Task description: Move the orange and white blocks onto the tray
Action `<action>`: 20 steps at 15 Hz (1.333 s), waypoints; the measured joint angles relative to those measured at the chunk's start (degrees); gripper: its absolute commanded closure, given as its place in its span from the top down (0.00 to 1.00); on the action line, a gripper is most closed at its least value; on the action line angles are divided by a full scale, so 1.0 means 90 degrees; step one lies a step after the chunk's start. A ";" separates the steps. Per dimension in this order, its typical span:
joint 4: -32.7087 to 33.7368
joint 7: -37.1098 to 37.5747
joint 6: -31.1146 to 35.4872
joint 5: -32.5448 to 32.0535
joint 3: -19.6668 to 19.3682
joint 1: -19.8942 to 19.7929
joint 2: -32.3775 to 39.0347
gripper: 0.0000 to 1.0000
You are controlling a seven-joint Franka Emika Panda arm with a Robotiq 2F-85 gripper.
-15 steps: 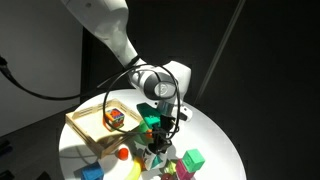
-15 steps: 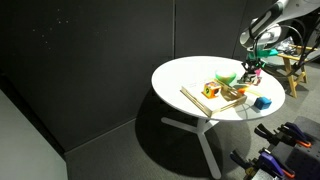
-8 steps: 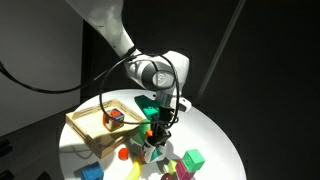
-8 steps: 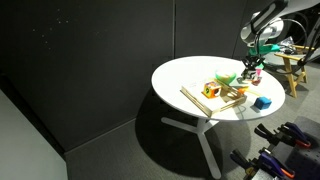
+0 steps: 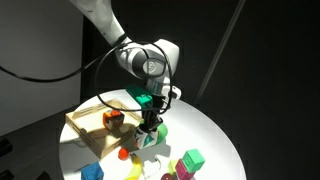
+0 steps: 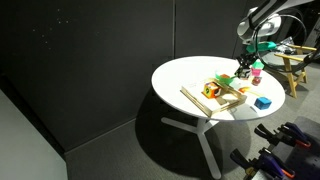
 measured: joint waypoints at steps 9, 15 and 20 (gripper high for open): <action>-0.0580 -0.1124 0.0309 -0.0323 0.0403 0.0212 -0.0515 0.05; -0.0782 -0.1126 0.0426 -0.0784 0.0429 0.0516 -0.0676 0.06; -0.0857 -0.0928 0.0482 -0.1091 0.0428 0.0779 -0.0733 0.06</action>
